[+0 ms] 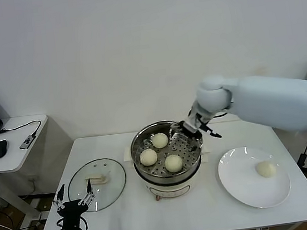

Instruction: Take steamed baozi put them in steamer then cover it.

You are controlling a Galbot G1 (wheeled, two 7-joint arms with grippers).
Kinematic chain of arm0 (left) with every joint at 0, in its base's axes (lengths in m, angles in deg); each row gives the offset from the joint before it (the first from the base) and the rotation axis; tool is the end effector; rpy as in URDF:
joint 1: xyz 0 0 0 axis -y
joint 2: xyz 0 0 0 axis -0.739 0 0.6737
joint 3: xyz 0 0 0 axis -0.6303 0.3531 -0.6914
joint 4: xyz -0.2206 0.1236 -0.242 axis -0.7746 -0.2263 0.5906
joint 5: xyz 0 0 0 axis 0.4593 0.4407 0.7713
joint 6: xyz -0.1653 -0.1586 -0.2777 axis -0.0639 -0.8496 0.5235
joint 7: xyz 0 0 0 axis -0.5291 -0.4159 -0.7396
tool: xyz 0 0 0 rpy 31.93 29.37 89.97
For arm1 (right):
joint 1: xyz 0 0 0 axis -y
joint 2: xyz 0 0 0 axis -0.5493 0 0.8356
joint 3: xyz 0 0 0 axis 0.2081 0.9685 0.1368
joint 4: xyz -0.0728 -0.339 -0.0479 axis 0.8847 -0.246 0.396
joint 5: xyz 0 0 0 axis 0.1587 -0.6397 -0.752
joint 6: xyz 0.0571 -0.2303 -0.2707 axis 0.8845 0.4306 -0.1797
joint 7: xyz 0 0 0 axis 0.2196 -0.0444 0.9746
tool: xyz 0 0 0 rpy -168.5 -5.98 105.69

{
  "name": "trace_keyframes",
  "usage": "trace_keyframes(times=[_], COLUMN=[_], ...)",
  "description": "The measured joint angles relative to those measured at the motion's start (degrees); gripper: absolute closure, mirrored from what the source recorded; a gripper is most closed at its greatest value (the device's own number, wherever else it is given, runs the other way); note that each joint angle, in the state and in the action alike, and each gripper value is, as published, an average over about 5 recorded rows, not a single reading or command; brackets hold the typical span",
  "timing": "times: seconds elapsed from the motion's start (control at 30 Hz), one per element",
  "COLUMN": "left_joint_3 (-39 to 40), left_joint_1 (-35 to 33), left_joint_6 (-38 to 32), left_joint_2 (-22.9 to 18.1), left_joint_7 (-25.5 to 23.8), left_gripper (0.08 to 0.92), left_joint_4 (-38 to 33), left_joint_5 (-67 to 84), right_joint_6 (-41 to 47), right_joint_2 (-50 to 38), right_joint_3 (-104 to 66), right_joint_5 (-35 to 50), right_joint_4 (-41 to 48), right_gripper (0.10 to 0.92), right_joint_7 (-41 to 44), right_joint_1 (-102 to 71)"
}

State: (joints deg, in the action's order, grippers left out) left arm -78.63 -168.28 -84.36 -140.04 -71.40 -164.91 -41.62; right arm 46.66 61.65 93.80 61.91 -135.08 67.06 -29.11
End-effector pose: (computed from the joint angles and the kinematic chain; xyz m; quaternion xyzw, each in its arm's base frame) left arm 0.1884 0.0759 -0.3121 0.0687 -0.9962 -0.0343 0.0421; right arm 0.5059 0.0143 -0.0422 0.5963 -0.4328 0.6551 0.1672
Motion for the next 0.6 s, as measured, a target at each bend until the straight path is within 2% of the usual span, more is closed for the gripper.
trace_keyframes(times=[0.3, 0.6], left_joint_3=[1.0, 1.7], left_joint_1=[0.3, 0.2], left_joint_6=[-0.1, -0.1], left_joint_2=[1.0, 1.0], left_joint_7=[0.0, 0.1], left_gripper=[0.177, 0.177], left_joint_4=[-0.3, -0.3], left_joint_5=[0.0, -0.2], right_joint_6=[10.4, 10.2], right_joint_2=[-13.2, -25.6], right_joint_3=[-3.7, -16.5], right_joint_5=[1.1, -4.9], right_joint_4=[-3.1, -2.3], right_gripper=[0.203, 0.203], right_joint_7=[0.0, 3.5], right_joint_1=[-3.5, -18.4])
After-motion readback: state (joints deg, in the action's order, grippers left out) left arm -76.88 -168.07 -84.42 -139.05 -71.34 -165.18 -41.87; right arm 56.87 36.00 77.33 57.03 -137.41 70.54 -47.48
